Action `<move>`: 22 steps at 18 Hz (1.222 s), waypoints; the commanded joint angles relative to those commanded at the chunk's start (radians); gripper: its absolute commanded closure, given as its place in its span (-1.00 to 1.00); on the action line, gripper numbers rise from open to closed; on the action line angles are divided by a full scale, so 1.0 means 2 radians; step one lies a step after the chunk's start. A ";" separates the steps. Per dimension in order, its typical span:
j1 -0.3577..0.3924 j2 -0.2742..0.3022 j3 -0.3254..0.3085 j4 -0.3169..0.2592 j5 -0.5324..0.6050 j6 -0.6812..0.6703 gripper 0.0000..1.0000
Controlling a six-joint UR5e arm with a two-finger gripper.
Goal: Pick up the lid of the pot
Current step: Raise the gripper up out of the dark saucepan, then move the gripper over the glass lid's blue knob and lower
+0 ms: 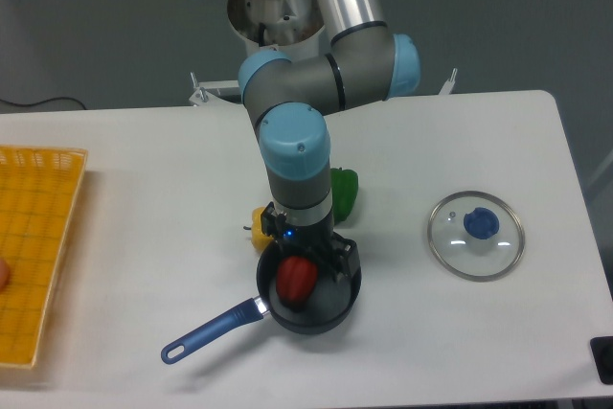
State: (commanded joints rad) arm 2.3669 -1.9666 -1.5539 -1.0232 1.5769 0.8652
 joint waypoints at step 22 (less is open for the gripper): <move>0.040 0.032 -0.024 -0.033 0.053 0.184 -1.00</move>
State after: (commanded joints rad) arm 2.4466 -1.9036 -1.6015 -1.0891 1.6828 1.2334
